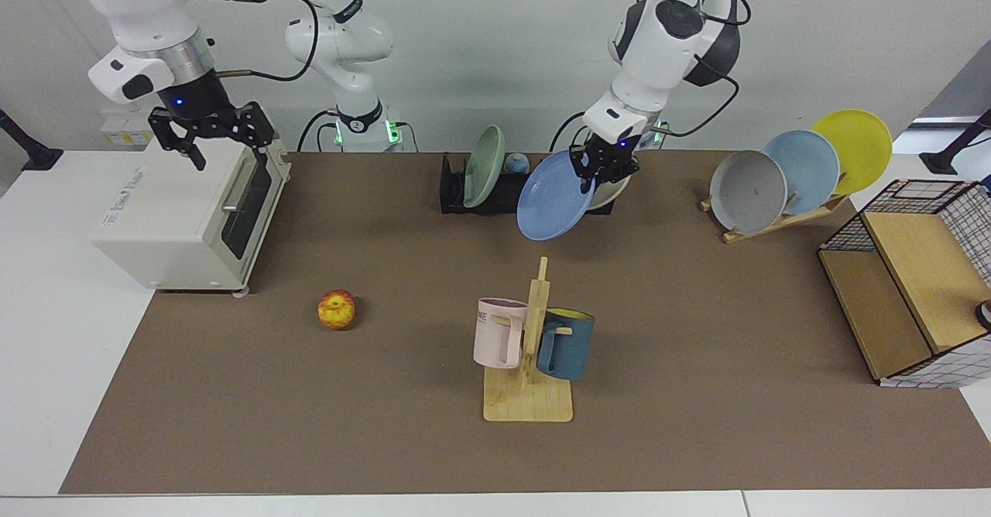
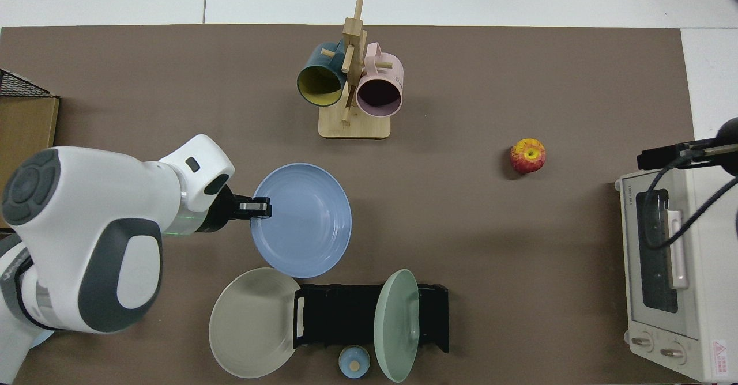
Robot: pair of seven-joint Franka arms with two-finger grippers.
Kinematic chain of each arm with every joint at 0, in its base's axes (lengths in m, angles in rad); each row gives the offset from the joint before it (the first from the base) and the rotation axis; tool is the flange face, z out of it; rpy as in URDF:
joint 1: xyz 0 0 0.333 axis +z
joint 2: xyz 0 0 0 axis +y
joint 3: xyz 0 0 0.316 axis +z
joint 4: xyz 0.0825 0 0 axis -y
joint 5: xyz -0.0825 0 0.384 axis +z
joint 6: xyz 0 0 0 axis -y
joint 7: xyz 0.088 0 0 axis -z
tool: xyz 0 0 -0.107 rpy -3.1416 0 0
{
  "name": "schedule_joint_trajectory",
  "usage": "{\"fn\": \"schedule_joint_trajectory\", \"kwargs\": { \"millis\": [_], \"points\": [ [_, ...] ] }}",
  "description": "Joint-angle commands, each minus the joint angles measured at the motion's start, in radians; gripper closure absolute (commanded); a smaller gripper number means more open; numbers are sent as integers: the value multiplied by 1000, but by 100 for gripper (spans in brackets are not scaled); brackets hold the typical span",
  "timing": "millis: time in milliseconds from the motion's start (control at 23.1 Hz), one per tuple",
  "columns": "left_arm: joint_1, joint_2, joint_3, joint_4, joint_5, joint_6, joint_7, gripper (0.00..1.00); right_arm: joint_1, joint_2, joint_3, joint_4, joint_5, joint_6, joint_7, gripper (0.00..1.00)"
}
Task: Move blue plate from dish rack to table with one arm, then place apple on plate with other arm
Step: 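Lift the blue plate out of the rack while the right gripper reaches the apple, then lower the blue plate onto the table while the right gripper grasps the apple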
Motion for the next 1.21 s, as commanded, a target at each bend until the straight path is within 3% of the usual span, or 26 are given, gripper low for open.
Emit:
{"fn": "schedule_joint_trajectory", "kwargs": {
  "millis": [0, 130, 347, 477, 693, 1170],
  "points": [
    [35, 134, -17, 51, -140, 78, 85, 100, 23, 90, 12, -16, 8, 86, 14, 0],
    [27, 238, -31, 54, -160, 156, 145, 100, 28, 160, 12, -17, 75, 121, 12, 0],
    [38, 317, -78, 57, -266, 281, 177, 100, 59, 194, 12, -106, 83, 290, 17, 0],
    [62, 370, -106, 77, -268, 269, 199, 100, 79, 219, 12, -138, 86, 361, 18, 0],
    [142, 412, -213, 111, -265, 258, 214, 100, 123, 259, 12, -142, 89, 370, 21, 0],
    [127, 495, -229, 114, -265, 259, 343, 100, 112, 342, 12, -212, 86, 531, -59, 0]
  ]
}}
